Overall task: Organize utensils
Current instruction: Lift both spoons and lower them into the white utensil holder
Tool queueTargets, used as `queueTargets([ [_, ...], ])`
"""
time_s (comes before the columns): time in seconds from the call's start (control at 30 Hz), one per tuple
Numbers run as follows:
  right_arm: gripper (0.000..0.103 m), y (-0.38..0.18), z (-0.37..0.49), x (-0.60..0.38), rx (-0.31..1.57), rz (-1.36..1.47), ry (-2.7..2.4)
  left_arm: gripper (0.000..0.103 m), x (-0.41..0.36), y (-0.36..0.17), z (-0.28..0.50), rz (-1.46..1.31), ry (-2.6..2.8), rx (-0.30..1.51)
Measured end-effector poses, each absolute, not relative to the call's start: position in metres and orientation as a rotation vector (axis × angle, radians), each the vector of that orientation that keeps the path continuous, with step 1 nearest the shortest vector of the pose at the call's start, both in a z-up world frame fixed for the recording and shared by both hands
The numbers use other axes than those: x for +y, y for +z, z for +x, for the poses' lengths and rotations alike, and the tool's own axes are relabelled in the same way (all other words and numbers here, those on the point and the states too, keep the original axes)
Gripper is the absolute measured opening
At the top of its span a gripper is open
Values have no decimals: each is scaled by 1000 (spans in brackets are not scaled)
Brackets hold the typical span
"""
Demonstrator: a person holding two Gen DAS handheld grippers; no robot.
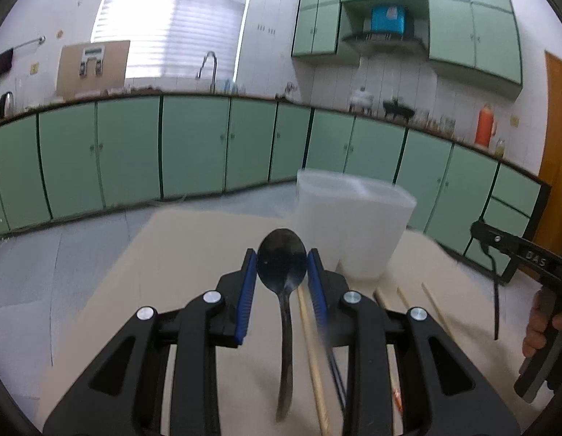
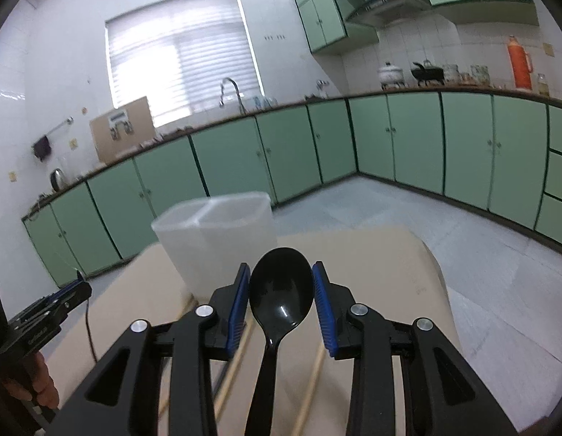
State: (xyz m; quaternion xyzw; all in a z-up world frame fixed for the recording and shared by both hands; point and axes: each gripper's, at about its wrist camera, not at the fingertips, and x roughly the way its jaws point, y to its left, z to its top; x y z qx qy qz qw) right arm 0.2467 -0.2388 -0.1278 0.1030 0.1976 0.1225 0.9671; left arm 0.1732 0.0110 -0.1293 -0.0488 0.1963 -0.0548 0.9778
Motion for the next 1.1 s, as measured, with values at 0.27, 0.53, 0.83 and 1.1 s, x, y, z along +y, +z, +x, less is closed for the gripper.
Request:
queueTargets([
  [0.27,35,-88,275,-229,262,245,312,27,7,-81,185,-137,-159,240],
  [0.53,34,-49,336,-206,143,230,321,27,-24,-18,248,-149,-223,81],
  [0.83,34,-73,393,-187,175,189,265,27,-49,-40,319,-147,-227,151],
  [1.1,35,-103,384,-178,226,145,278,27,-50,-82,333,-121,-229,238],
])
